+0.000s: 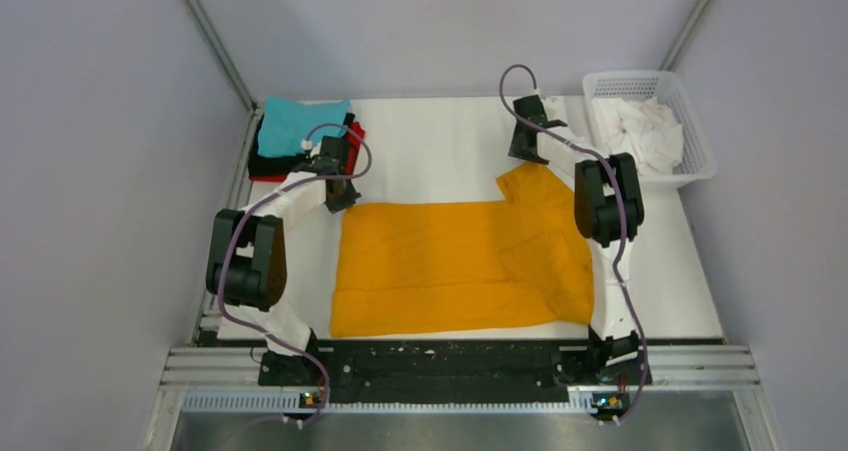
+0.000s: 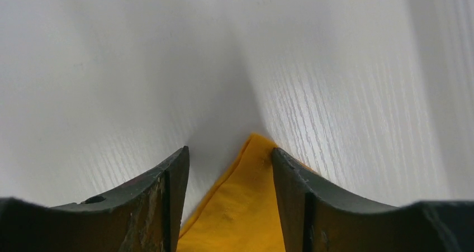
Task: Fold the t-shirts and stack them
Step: Grab the side of the flattened tshirt furthest away from the robot with both arms, then fold the other side of the tshirt into a rectangle
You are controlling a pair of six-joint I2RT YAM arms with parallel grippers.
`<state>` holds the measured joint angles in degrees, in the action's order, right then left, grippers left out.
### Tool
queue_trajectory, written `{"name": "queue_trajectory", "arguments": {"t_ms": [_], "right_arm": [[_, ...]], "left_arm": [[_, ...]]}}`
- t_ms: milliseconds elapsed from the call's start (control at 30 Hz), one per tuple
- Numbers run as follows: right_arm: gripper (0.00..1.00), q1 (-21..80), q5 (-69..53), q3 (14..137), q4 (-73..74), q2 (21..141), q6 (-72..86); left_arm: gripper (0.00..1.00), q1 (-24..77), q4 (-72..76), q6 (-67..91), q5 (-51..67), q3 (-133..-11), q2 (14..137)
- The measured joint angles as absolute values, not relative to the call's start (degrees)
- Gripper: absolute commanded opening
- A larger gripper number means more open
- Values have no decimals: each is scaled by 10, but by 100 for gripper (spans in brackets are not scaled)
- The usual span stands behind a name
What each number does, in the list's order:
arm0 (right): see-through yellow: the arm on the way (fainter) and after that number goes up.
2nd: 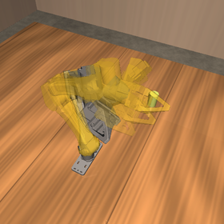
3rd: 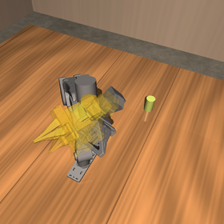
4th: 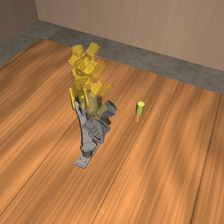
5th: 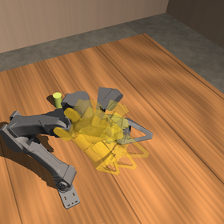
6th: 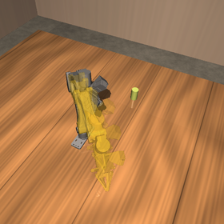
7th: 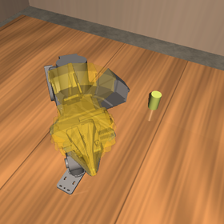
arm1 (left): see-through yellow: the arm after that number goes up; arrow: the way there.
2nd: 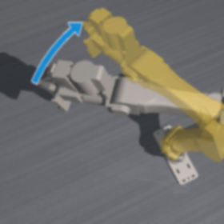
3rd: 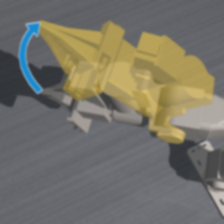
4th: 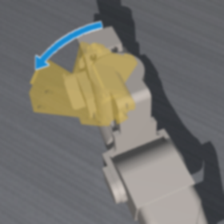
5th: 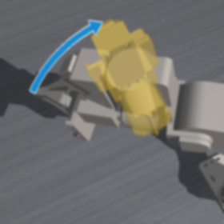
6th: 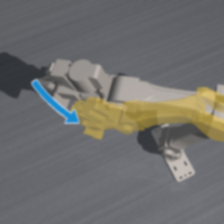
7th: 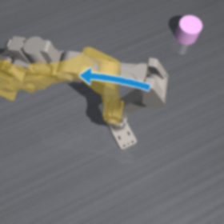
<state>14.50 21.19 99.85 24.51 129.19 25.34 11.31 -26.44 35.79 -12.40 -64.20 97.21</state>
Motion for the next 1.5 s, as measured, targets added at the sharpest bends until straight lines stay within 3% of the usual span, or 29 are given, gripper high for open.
{"name": "queue_trajectory", "arguments": {"t_ms": [133, 333, 367, 700, 1100, 1500], "right_arm": [[43, 145, 214, 990, 240, 1288, 262], [3, 145, 227, 925, 220, 1250, 272], [0, 145, 229, 918, 218, 1246, 271], [0, 151, 227, 830, 204, 1166, 244], [0, 211, 214, 600, 205, 830, 206], [0, 223, 177, 502, 333, 529, 227]], "left_arm": [[0, 113, -262, 359, -124, -638, 972], [0, 113, -260, 361, -118, -629, 971], [0, 113, -260, 361, -117, -628, 970], [0, 114, -255, 363, -107, -617, 934], [0, 135, -239, 390, -92, -496, 798], [0, 153, -255, 441, -99, -364, 584]]}}
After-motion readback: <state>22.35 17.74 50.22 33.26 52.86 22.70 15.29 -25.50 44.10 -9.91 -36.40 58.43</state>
